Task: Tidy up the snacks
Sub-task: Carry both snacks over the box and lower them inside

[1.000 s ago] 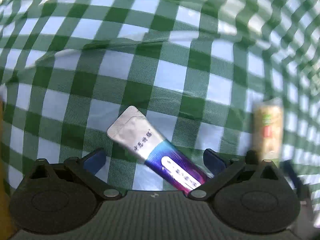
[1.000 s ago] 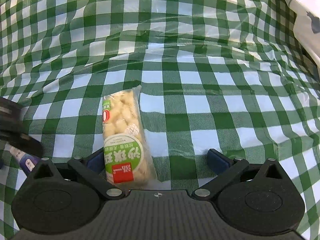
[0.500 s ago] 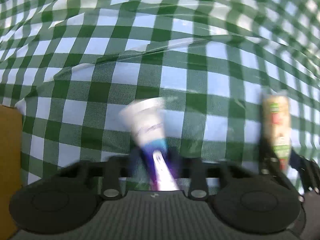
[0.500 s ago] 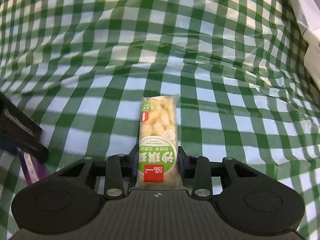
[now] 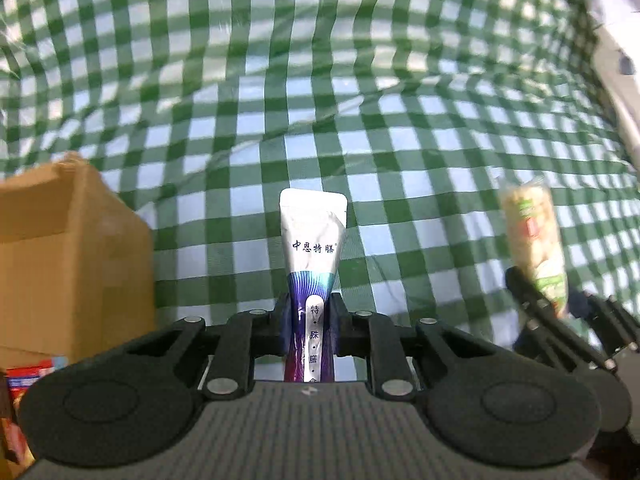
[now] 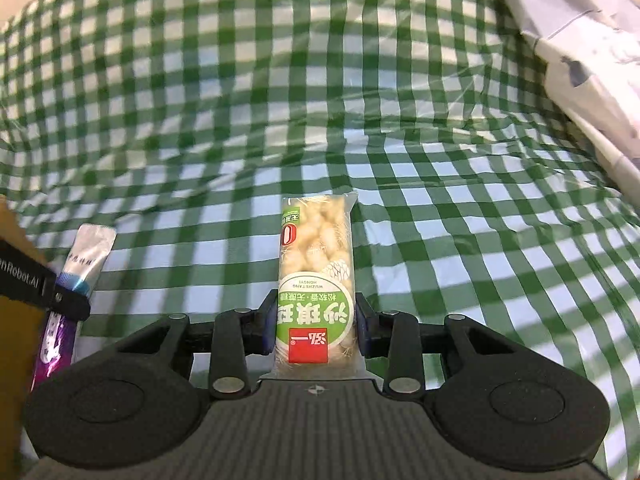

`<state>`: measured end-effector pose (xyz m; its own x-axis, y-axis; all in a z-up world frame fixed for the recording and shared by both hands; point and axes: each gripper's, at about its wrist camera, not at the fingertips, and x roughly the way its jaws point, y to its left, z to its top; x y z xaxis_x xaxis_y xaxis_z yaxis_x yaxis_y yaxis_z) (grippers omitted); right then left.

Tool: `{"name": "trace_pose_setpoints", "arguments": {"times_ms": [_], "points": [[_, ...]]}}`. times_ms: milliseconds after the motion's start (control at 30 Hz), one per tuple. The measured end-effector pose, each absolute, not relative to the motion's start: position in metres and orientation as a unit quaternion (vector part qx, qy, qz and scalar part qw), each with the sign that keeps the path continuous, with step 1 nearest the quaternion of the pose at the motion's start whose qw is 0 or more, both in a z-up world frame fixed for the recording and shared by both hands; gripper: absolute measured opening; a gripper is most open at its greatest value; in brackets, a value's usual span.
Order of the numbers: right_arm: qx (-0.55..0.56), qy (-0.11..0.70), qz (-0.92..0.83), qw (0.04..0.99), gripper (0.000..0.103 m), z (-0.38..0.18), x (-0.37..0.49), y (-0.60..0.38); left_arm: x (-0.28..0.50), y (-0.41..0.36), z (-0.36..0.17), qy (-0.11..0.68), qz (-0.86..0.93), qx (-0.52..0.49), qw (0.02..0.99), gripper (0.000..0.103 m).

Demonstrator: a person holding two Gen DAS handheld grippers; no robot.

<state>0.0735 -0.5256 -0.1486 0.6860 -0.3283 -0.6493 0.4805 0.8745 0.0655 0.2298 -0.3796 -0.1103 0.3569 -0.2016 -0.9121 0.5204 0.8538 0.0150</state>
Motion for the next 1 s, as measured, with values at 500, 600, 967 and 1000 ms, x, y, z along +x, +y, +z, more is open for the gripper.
{"name": "trace_pose_setpoints", "arguments": {"times_ms": [500,600,967,1000], "points": [[0.126,0.307,-0.175,0.927,0.038,-0.064,-0.027,-0.37,0.14,-0.233,0.004,0.449,-0.231,0.129,0.854,0.02],[0.119,0.302,-0.148,0.934,0.038,-0.05,-0.04,-0.336,0.119,-0.198,0.015,0.441,-0.219,0.125,0.861,0.02],[0.079,0.313,-0.029,0.946,0.038,-0.027,-0.062,-0.21,0.056,-0.058,0.038,0.427,-0.161,0.084,0.886,0.02],[0.073,0.316,-0.021,0.946,0.038,-0.027,-0.064,-0.2,0.051,-0.047,0.038,0.428,-0.156,0.079,0.887,0.02]]}}
